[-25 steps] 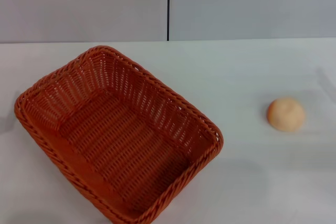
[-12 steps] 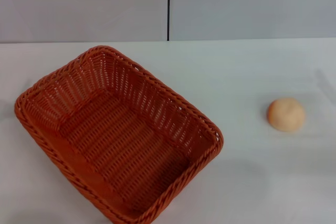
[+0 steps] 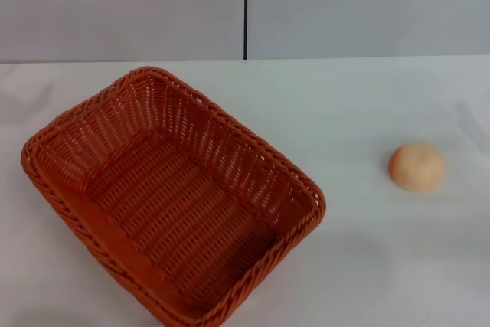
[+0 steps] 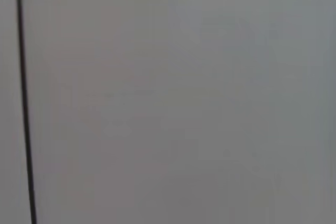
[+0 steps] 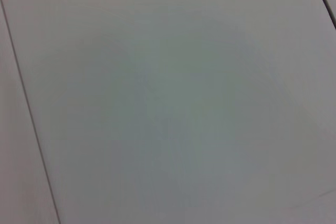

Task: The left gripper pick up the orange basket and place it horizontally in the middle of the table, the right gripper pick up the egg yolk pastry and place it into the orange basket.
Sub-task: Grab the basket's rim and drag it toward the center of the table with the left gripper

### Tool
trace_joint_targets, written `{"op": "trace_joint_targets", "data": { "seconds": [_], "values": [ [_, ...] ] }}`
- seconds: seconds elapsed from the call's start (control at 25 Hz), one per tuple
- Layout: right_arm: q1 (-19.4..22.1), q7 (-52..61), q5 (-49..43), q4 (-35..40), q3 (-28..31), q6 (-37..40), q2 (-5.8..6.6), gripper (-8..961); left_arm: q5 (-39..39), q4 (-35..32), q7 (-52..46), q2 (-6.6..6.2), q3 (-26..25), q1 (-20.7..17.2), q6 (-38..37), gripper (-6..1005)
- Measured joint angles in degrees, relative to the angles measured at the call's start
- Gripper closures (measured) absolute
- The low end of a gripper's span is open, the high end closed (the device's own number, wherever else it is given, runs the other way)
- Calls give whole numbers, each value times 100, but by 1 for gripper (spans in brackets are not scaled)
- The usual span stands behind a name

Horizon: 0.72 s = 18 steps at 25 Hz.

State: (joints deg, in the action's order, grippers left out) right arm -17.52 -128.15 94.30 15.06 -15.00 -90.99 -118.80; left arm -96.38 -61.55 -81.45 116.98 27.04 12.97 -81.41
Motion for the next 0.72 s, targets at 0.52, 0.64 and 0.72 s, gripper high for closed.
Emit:
{"op": "trace_joint_targets", "data": {
  "seconds": [0.52, 0.64, 0.72],
  "values": [
    [63, 440, 594, -98, 7, -273, 5, 227, -2722, -2371, -2280, -467, 146, 961, -1396, 158],
    [29, 440, 629, -142, 7, -286, 3, 227, -3513, -2652, -2376, -476, 290, 1302, -1908, 158],
    [13, 440, 630, -159, 6, -285, 2, 226, -3642, -2673, -2402, -475, 361, 1355, -1991, 158]
  ]
}}
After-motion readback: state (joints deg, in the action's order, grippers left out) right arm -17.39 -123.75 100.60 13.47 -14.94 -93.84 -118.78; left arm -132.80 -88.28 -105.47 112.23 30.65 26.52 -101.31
